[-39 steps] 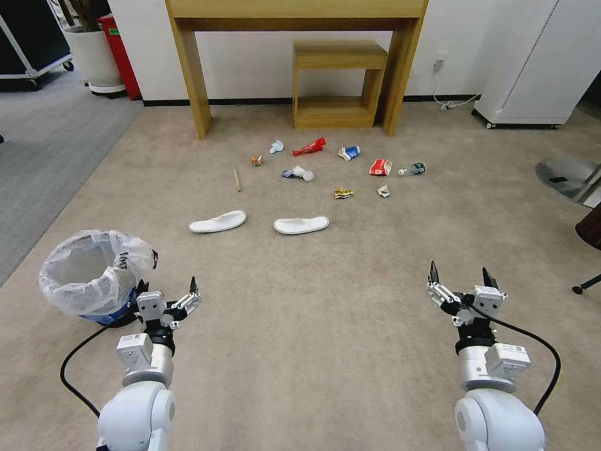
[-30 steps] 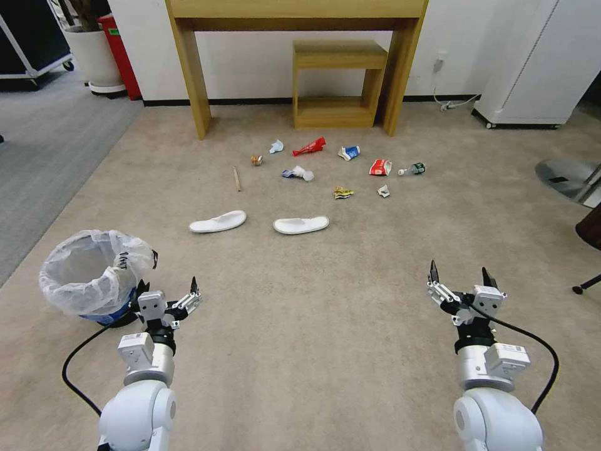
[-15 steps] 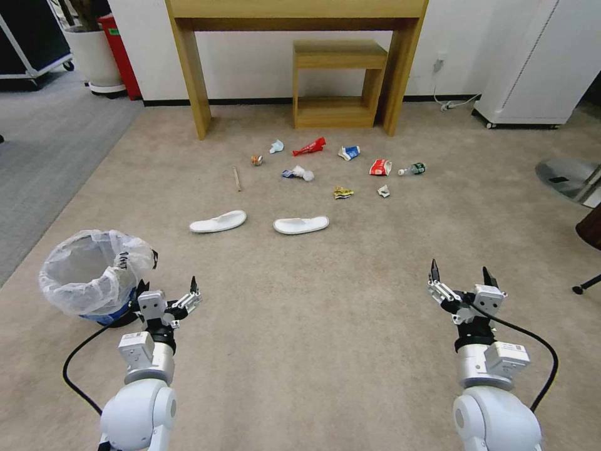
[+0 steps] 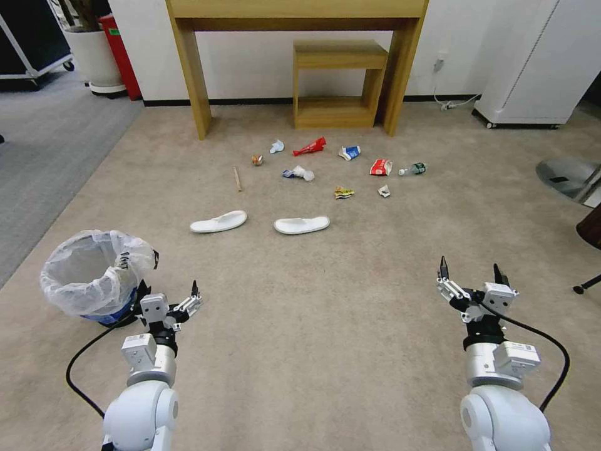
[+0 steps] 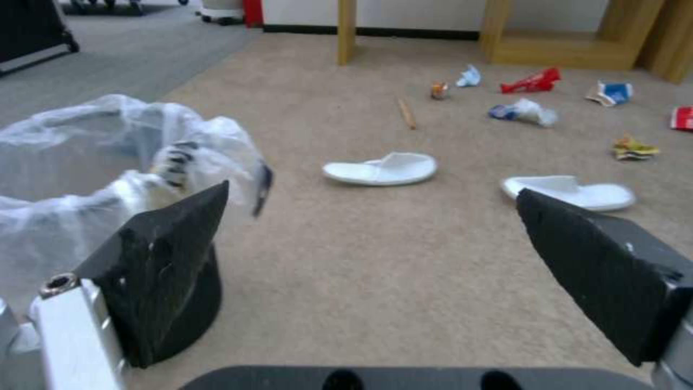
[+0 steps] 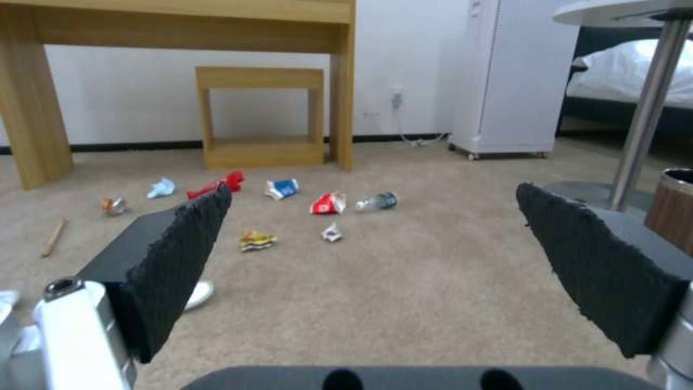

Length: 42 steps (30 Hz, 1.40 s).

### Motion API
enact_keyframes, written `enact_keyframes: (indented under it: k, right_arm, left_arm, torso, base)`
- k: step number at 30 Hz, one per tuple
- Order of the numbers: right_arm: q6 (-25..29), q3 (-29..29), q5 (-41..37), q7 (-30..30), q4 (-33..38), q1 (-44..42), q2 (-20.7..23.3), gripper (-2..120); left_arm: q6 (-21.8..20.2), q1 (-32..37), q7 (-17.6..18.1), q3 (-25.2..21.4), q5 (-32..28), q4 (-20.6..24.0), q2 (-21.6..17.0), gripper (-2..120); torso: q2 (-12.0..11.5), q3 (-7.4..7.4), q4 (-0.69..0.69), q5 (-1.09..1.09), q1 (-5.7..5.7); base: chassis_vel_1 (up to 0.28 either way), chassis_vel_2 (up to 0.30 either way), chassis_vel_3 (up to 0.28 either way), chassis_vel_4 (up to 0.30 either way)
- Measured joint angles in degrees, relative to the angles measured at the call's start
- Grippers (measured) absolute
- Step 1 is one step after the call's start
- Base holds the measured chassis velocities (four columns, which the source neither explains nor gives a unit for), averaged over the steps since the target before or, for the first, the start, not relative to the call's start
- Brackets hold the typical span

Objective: Pick up the trash bin and place the garbage on the floor into it.

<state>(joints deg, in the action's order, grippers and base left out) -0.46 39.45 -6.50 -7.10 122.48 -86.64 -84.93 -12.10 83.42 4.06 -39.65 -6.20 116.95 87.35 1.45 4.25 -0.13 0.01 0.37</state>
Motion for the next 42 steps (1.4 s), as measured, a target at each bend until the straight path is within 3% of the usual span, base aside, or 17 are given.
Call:
enact_keyframes:
  k: [42]
  right_arm:
    - [3.5,-0.9,1.7,1.8,-1.8,0.4,-1.3,100]
  left_arm:
    - [0.7,0.9,0.5,-1.3,-2.4,1.2,-0.6,100]
  torso:
    - [0.0,0.0,0.01,-0.02,0.0]
  base:
    - [0.173,0.167,-0.167,-0.167]
